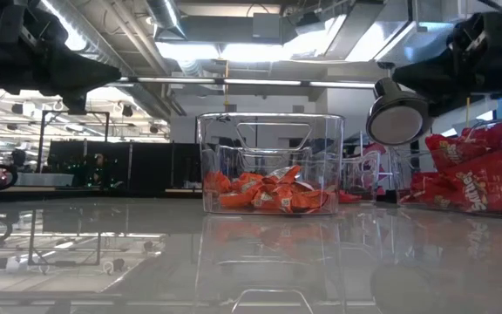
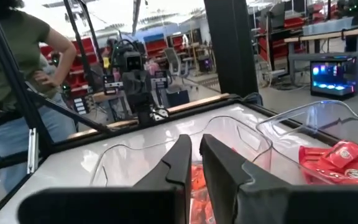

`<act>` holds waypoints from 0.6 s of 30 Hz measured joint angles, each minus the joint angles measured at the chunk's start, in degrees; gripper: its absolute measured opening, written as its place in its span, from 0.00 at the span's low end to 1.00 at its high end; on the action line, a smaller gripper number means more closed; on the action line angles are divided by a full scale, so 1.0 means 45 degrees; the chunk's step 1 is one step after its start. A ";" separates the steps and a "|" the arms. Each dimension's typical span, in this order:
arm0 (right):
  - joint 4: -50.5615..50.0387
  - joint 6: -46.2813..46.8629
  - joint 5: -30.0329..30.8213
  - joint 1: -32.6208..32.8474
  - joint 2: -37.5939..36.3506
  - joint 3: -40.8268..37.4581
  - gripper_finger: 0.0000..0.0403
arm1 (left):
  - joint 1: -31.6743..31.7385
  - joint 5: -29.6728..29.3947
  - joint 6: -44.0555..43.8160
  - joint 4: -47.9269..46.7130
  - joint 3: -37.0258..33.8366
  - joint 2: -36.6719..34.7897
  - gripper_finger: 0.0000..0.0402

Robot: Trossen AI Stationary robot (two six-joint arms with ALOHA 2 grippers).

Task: Sort candy
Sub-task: Return to Home Position

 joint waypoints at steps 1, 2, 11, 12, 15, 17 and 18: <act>-0.0014 0.0002 0.0000 0.0000 -0.0270 -0.0141 0.10 | 0.0000 -0.0005 -0.0049 -0.0039 0.0000 -0.0034 0.04; -0.0077 0.0008 0.0000 0.0000 -0.0533 -0.0251 0.10 | 0.0000 -0.0005 -0.0068 -0.0070 0.0000 -0.0067 0.04; -0.2777 0.0114 0.0550 0.0000 -0.2940 -0.0292 0.10 | 0.0000 -0.0005 0.0026 -0.0329 0.0000 -0.0469 0.04; -0.2921 0.0116 0.0551 0.0000 -0.2925 -0.0289 0.10 | 0.0000 -0.0005 0.0034 -0.0398 0.0000 -0.0528 0.04; -0.3171 0.0133 0.0394 0.0000 -0.2932 -0.0295 0.10 | 0.0000 -0.0010 0.0063 -0.0529 0.0000 -0.0699 0.04; -0.3304 0.0111 0.0125 0.0000 -0.2918 -0.0318 0.10 | 0.0000 0.0001 0.0048 -0.0766 0.0000 -0.0843 0.04; -0.3343 0.0037 -0.0117 0.0000 -0.2927 -0.0323 0.10 | 0.0000 -0.0011 0.0058 -0.0771 0.0000 -0.0856 0.04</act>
